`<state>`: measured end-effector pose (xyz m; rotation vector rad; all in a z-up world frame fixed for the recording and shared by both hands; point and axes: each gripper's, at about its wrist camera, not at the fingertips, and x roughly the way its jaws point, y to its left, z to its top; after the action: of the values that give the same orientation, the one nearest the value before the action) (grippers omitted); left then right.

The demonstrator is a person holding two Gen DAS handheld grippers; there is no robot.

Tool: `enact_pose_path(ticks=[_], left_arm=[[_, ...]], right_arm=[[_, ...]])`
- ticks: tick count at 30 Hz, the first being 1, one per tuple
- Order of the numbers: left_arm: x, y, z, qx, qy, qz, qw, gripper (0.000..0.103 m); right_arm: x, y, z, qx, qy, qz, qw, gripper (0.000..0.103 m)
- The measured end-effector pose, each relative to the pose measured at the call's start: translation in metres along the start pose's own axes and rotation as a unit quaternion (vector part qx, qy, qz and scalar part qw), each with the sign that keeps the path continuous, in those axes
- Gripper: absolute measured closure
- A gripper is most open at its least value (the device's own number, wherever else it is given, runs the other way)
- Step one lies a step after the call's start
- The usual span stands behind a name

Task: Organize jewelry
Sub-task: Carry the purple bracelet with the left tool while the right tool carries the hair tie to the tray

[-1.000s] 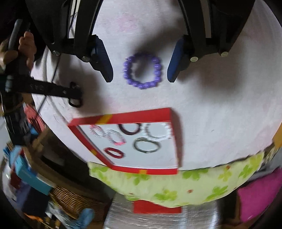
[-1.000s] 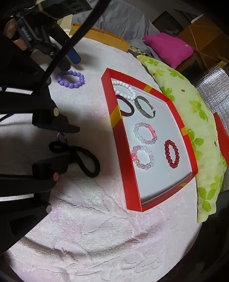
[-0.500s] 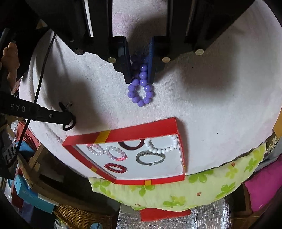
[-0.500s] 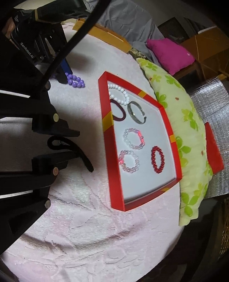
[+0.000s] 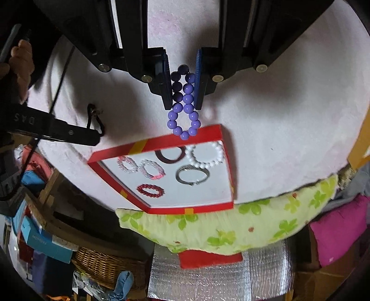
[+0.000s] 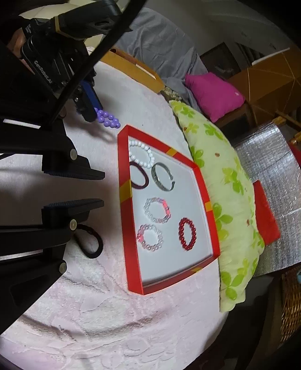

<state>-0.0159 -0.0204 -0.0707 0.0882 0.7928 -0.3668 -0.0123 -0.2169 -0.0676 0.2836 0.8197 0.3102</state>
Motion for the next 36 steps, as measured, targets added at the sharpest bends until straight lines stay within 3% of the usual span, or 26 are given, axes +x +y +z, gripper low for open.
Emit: enact_pose_path(ticks=[9,25,34,36], left_arm=[[-0.009,-0.004,0.008,0.014,-0.020,0.053,0.9983,0.084],[-0.016,-0.013,0.018,0.026,-0.035,0.069,0.9966,0.084],[-0.012,-0.017,0.027,0.028,-0.031,0.064,0.9971,0.084],[-0.012,-0.016,0.027,0.028,-0.033,0.066,0.9969,0.084]], right_arm=[[-0.011,0.001,0.003,-0.001,-0.026,0.009,1.000,0.085],[-0.028,-0.017,0.015,0.037,-0.064,-0.002,0.997,0.085],[-0.037,-0.031,0.027,0.064,-0.071,0.011,0.995,0.085],[-0.035,-0.038,0.029,0.076,-0.053,0.013,0.996,0.085]])
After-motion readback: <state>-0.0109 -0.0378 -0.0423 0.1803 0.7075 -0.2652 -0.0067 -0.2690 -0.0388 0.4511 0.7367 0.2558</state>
